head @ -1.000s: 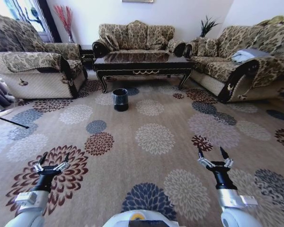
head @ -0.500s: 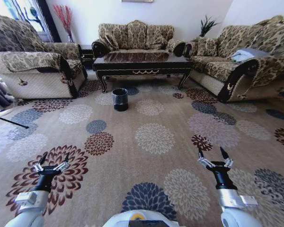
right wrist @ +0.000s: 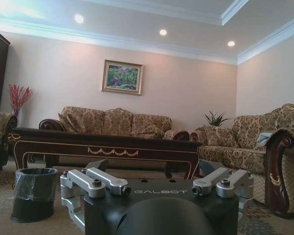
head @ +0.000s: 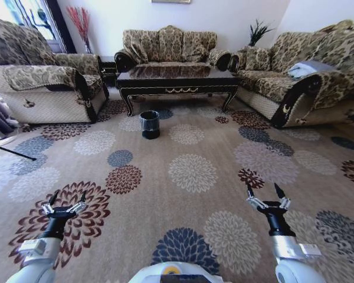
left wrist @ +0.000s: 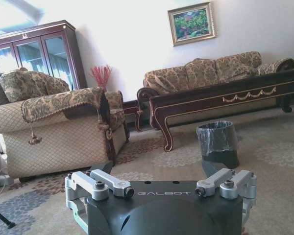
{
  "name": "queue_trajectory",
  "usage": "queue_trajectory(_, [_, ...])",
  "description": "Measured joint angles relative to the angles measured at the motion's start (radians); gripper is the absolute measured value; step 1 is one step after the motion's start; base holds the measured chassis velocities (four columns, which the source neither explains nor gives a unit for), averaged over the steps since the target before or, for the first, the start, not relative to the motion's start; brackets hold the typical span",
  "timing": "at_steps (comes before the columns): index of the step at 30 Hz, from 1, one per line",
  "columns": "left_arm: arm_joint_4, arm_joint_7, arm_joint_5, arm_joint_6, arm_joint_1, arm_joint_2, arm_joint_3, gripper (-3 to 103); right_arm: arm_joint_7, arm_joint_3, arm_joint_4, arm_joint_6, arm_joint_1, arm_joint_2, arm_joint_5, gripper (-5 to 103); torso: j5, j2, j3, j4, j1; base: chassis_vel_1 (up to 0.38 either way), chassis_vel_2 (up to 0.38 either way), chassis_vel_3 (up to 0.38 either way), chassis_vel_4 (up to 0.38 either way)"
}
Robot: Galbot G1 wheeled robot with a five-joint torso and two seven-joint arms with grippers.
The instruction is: Move to the front of the table and pick up the trash from the floor, then place it into the trash bin.
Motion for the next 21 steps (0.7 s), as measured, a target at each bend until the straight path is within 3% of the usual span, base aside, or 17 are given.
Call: queue_trajectory(21, [0.000, 0.000, 0.000, 0.000, 0.000, 0.000, 0.000, 100, 0.000, 0.000, 0.000, 0.000, 0.000, 0.000, 0.000, 100, 0.0000, 0.089, 0.077, 0.0000, 0.012, 0.000, 0.000, 0.000, 0.000])
